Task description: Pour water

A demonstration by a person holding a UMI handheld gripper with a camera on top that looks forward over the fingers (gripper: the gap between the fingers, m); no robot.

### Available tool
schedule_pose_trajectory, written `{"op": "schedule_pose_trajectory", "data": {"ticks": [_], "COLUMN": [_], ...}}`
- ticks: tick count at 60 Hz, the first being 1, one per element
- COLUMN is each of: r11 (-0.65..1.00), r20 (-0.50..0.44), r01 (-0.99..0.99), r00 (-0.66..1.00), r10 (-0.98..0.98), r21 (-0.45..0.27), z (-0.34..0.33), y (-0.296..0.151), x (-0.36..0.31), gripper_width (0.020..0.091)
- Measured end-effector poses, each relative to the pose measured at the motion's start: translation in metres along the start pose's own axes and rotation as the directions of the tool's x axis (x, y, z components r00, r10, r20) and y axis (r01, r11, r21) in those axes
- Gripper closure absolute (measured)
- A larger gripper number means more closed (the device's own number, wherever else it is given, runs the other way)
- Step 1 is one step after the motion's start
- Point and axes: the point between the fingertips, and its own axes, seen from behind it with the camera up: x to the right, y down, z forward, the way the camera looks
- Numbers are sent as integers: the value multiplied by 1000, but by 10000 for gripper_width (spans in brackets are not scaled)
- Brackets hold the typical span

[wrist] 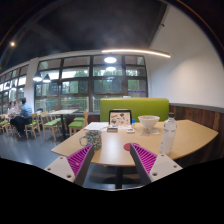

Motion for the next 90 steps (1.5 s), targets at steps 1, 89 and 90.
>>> {"op": "schedule_pose_trajectory", "data": {"ticks": [1, 89, 90], "r11": [1000, 820, 786], "r20": [-5, -362, -356], "r01": [-2, 560, 604], "r00": [1000, 744, 712], "r10": [2, -561, -606], "r21": [1, -121, -130], "z": [0, 210, 211], "y": [0, -66, -73], "x": [2, 189, 178], "gripper_width": [312, 701, 701]}}
